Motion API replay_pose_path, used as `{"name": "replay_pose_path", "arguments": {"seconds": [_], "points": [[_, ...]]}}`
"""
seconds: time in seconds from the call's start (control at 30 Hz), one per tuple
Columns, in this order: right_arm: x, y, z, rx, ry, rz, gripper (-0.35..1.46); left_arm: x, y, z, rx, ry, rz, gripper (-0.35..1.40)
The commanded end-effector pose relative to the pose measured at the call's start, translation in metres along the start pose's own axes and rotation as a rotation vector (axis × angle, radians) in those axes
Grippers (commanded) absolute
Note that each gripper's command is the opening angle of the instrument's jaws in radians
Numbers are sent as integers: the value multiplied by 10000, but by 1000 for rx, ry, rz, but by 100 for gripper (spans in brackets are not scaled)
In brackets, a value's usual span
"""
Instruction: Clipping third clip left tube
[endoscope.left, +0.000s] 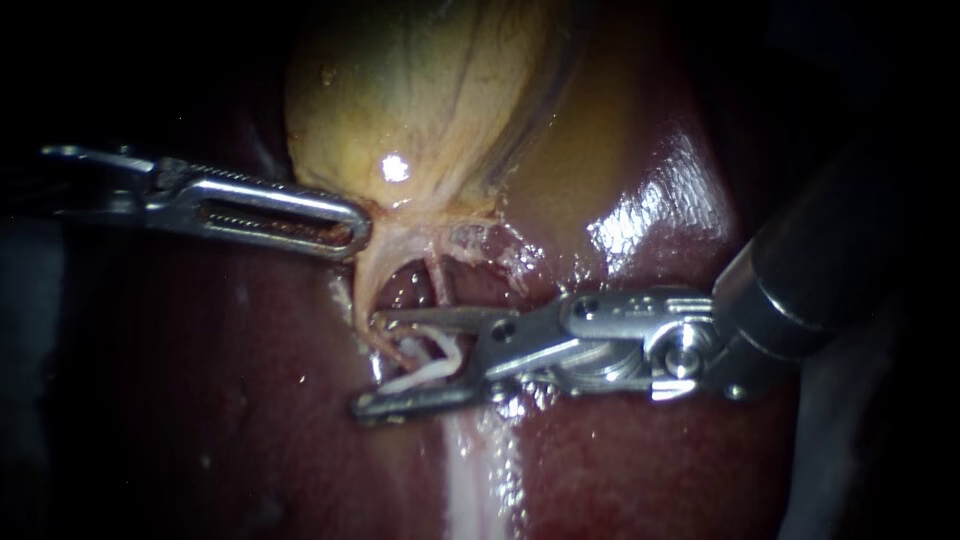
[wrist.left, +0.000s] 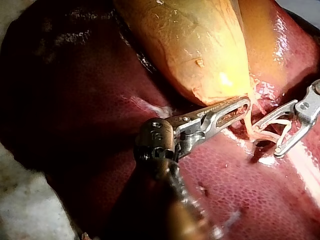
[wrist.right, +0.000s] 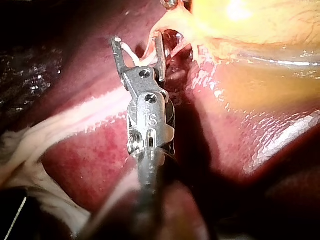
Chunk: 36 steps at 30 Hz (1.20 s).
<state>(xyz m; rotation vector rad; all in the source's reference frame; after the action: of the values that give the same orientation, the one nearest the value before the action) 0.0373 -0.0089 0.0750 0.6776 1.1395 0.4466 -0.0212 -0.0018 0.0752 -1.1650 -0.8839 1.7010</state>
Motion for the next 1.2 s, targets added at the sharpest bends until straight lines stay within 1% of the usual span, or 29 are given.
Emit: {"name": "replay_pose_path", "arguments": {"seconds": [0.03,0.73,1.07,1.2], "points": [[-1,1,-1,1,0,0,50,0,1,0,0,0,0,-35],[-11,22,-16,-18,3,0,50,0,4,0,3,2,0,-35],[-10,23,-12,-23,5,7,50,0,4,0,3,3,0,-35],[-7,23,-7,-29,7,25,50,0,4,0,4,3,0,-35]]}}
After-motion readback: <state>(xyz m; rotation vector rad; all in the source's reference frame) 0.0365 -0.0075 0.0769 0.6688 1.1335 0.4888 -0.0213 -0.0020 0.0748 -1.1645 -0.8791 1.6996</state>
